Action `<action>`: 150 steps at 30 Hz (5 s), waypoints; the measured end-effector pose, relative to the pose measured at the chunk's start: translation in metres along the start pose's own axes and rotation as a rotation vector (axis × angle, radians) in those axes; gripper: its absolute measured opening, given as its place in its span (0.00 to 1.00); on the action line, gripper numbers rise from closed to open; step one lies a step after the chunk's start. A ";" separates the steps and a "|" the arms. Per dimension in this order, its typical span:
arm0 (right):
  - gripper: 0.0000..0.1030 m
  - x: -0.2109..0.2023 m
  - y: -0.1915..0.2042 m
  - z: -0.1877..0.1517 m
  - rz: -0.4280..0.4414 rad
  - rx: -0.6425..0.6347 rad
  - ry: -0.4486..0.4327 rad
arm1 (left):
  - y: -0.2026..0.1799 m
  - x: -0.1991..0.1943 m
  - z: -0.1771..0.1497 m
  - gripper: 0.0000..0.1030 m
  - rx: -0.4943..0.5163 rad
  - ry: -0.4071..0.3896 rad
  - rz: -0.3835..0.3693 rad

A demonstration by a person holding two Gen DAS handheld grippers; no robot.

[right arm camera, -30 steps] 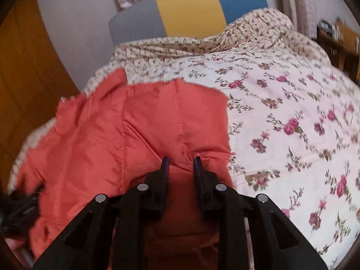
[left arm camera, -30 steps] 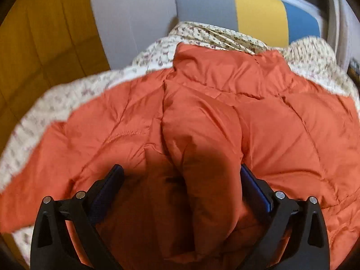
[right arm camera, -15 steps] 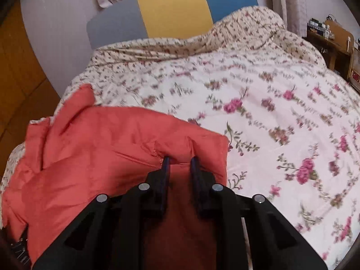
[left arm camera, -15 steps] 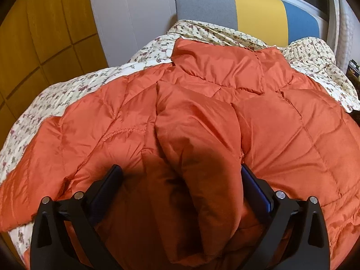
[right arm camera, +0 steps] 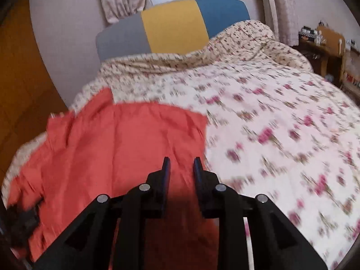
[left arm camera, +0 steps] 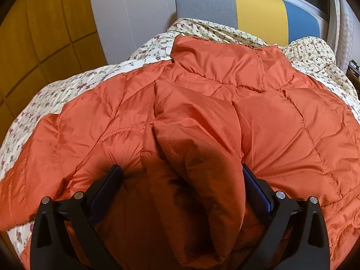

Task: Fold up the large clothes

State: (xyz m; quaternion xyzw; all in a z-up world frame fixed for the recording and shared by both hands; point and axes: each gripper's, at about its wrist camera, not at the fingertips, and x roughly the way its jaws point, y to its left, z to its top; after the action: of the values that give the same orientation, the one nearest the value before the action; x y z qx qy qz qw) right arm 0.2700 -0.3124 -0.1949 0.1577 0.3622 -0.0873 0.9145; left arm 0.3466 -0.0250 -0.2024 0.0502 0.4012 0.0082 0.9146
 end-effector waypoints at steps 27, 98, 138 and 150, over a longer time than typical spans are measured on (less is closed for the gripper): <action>0.61 0.023 0.001 -0.004 -0.179 -0.018 0.061 | 0.134 -0.097 -0.064 0.97 -0.388 -0.104 -0.006; 0.66 0.025 0.003 -0.004 -0.179 0.005 0.057 | -0.007 -0.146 -0.002 0.19 -0.001 -0.486 0.044; 0.67 -0.043 0.077 0.001 -0.005 -0.246 -0.184 | 0.063 -0.120 0.007 0.70 -0.070 -0.340 -0.042; 0.40 0.018 0.186 0.008 0.207 -0.388 0.002 | 0.115 -0.048 0.013 0.61 -0.153 -0.152 0.043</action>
State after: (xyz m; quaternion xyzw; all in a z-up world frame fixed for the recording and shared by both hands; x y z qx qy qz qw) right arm 0.3394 -0.1423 -0.1600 0.0154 0.3551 0.0786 0.9314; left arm 0.3264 0.0855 -0.1476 -0.0105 0.3277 0.0546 0.9431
